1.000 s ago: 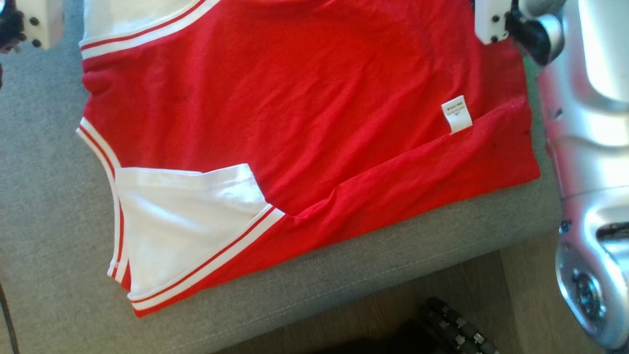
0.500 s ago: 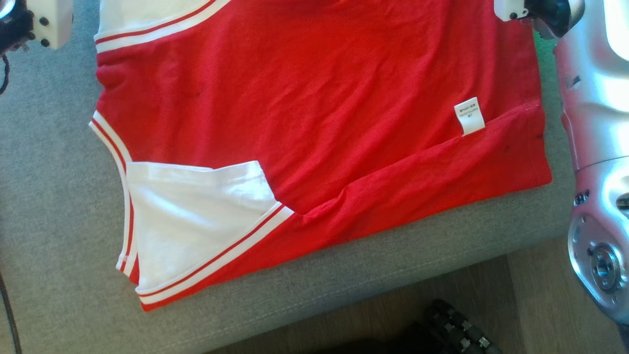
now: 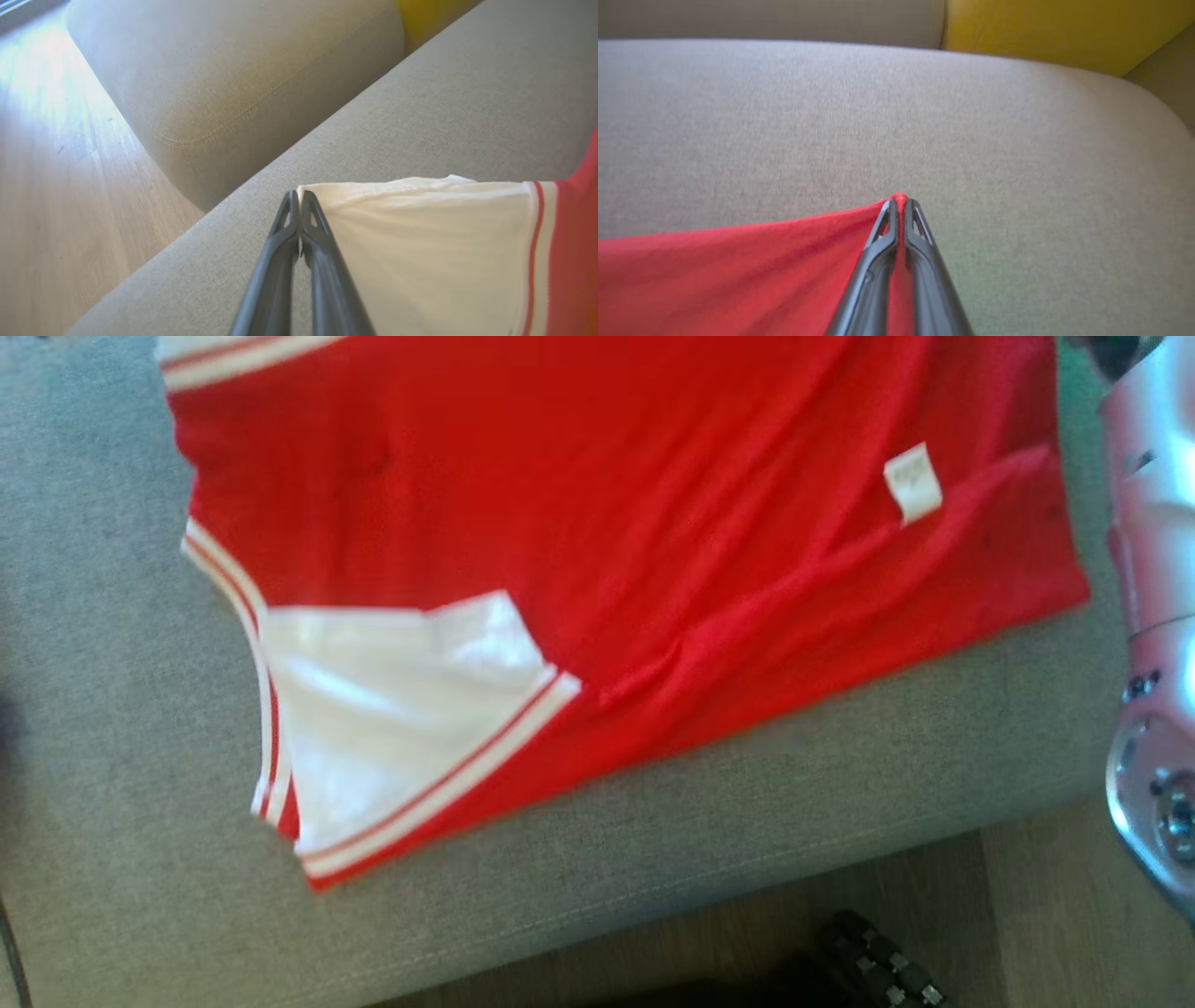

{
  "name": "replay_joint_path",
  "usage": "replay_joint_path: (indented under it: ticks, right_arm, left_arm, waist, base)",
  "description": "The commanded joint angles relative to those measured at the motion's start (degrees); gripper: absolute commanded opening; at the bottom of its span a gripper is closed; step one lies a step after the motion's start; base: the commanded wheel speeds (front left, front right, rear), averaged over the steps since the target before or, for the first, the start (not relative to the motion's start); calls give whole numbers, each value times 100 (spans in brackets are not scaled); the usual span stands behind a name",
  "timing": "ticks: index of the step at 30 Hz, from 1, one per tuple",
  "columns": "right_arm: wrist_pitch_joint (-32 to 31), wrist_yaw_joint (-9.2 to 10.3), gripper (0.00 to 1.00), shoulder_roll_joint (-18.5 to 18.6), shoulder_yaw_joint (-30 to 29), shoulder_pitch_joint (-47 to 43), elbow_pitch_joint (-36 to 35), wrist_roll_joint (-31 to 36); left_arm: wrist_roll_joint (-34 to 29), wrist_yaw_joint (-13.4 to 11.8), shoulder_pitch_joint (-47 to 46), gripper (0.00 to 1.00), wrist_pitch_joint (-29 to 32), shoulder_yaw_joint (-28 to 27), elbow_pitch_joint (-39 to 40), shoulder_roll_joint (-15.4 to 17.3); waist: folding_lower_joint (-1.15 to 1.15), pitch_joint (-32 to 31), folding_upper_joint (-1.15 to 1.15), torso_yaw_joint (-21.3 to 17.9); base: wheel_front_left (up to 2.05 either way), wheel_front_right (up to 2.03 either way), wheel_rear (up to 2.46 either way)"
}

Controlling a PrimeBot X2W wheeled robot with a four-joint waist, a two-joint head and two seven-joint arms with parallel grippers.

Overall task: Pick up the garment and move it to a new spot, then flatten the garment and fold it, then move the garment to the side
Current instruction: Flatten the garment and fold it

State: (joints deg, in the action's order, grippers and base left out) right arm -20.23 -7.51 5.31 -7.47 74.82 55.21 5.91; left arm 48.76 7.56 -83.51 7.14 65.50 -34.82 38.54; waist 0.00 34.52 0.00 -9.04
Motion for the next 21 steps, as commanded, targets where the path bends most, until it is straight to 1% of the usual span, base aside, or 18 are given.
replay_joint_path:
  ticks: [1,5,10,14,17,21]
  right_arm:
    - [238,2,0,-2,-48,341,-194,-49]
    - [608,2,0,80,-146,464,-64,-136]
    - [774,2,0,213,-104,420,183,-368]
    - [832,2,0,309,21,289,304,-595]
    - [927,2,0,518,271,35,353,-947]
    - [973,2,0,773,590,-290,248,-1355]
  left_arm:
    - [-82,-8,-395,0,-206,-306,-21,252]
    - [-164,-11,-529,0,-691,-401,-252,158]
    - [-115,-10,-425,0,-1142,-420,-343,64]
    - [11,-9,-190,0,-1326,-357,-121,95]
    - [106,-23,212,0,-1510,-284,348,258]
    - [226,-197,683,0,-1623,-263,999,486]
  waist:
    - [0,-9,0,18]
    - [0,-50,0,83]
    - [0,-170,0,190]
    - [0,-268,0,276]
    - [0,-414,0,450]
    - [0,-574,0,631]
  base:
    - [0,0,0]
    - [0,0,0]
    - [0,0,0]
    - [0,0,0]
    - [0,0,0]
    - [0,0,0]
